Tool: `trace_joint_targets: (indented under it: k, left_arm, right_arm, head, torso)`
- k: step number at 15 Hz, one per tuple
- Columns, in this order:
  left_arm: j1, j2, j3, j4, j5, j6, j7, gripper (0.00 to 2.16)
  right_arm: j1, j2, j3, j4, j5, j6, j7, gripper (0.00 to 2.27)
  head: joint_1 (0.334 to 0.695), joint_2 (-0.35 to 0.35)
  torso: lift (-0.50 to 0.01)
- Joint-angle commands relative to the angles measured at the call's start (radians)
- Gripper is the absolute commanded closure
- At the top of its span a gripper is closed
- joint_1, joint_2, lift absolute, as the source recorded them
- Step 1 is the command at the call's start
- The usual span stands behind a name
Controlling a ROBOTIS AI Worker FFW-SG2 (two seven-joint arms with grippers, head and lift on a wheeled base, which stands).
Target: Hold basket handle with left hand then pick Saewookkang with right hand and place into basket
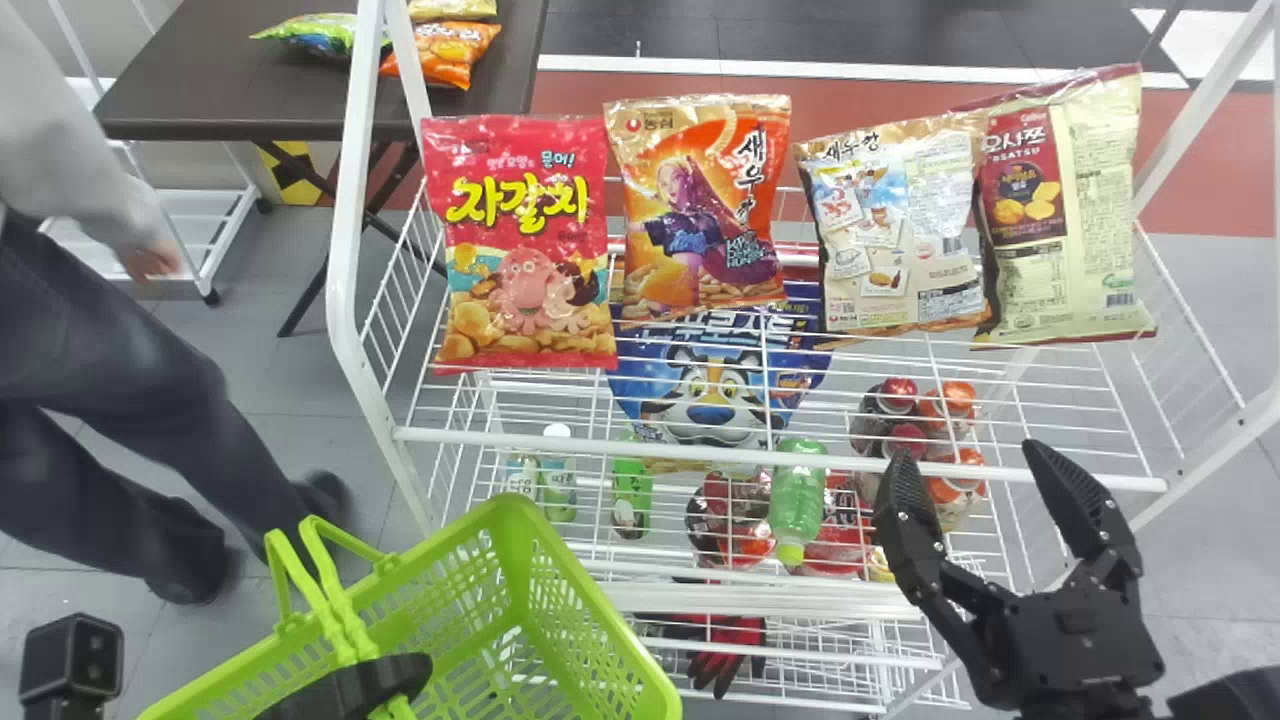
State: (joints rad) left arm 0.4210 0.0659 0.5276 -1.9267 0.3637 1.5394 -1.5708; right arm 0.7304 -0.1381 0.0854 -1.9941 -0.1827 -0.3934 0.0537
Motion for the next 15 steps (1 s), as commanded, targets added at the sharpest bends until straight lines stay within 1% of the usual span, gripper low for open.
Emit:
trace_joint_targets:
  k: [1, 9, 13, 15]
  left_arm:
    - [-0.002, 0.0, 0.0, 0.0, 0.0, 0.032, -0.01, 2.15]
    - [-0.011, 0.002, -0.001, 0.006, -0.006, 0.032, -0.01, 2.15]
    - [-0.014, 0.002, -0.005, 0.006, -0.008, 0.032, -0.01, 2.15]
    - [-0.014, 0.002, -0.005, 0.006, -0.011, 0.032, -0.01, 2.15]
  right_arm:
    - [0.0, 0.0, 0.001, 0.001, 0.0, 0.0, 0.0, 0.08]
    - [-0.042, 0.002, 0.005, 0.018, 0.008, 0.04, 0.0, 0.07]
    - [-0.144, 0.005, 0.051, 0.023, 0.029, 0.181, -0.002, 0.06]
    - [-0.223, 0.009, 0.093, 0.035, 0.038, 0.282, -0.012, 0.06]
  head:
    - [0.695, -0.008]
    - [0.695, -0.003]
    - [0.695, 0.012]
    - [0.695, 0.038]
  torso:
    - [-0.019]
    - [-0.019]
    - [-0.019]
    - [-0.019]
